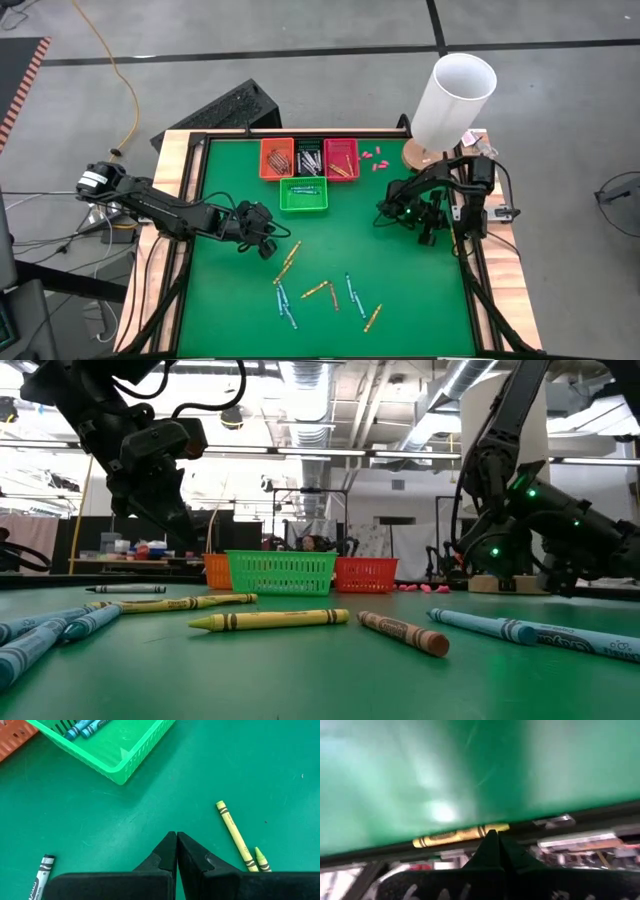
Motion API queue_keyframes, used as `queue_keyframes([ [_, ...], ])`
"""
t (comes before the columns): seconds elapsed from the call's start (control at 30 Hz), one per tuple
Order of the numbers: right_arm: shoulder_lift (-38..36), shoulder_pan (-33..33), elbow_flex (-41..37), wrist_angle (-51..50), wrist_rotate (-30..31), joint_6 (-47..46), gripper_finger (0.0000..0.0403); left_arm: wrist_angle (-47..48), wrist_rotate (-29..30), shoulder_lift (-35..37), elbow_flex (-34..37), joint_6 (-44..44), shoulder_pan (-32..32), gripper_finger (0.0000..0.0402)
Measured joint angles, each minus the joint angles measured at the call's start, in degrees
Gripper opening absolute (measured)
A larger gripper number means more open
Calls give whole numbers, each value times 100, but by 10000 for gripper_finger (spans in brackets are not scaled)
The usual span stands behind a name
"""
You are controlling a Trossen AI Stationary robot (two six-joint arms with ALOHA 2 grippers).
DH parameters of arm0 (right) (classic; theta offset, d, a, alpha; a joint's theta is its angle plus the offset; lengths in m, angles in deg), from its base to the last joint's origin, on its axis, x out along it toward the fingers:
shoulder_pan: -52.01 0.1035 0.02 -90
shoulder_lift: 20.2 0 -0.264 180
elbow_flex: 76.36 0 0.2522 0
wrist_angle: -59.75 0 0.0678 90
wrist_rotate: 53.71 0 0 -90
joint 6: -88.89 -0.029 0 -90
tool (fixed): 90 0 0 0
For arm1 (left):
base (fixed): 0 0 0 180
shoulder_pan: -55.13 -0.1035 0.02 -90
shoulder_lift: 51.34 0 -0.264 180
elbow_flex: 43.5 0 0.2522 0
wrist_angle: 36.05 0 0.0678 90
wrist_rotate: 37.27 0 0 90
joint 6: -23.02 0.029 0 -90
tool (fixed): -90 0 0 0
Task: Sort crayons
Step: Put a black crayon in the black basket
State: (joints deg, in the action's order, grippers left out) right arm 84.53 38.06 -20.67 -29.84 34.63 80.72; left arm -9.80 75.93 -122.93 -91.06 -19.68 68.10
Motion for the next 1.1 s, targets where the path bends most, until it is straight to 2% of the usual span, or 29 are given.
queue_keyframes([
  [0.17, 170, -184, -286, 233, -14, -449, 0, -13, -2, 0, 0, -4, 0, 0],
  [0.33, 432, -374, -268, 217, -37, -458, 0, -9, -11, 0, 0, -2, 0, 0],
  [0.43, 508, -344, -286, 326, -377, -514, 0, -2, -36, 0, 0, -2, 0, 0],
  [0.5, 507, -224, -286, 369, -392, -540, 0, -3, -29, 0, 0, -4, 0, 0],
  [0.57, 507, -117, -283, 385, -212, -483, 0, -7, 2, 0, 0, 0, 0, 0],
  [0.7, 518, 99, -122, 242, 869, -865, 0, -24, 4, 0, 0, 0, 0, 0],
  [0.8, 510, 164, -108, 196, 1040, -763, 0, -33, 7, 0, 0, 11, 0, 0],
  [0.97, 511, 98, -160, 240, 972, -684, 0, -45, 25, 0, 0, 11, 2, 0],
  [1.1, 514, 108, -173, 448, 374, -445, 0, -46, 41, 0, 0, 8, 1, 0],
])
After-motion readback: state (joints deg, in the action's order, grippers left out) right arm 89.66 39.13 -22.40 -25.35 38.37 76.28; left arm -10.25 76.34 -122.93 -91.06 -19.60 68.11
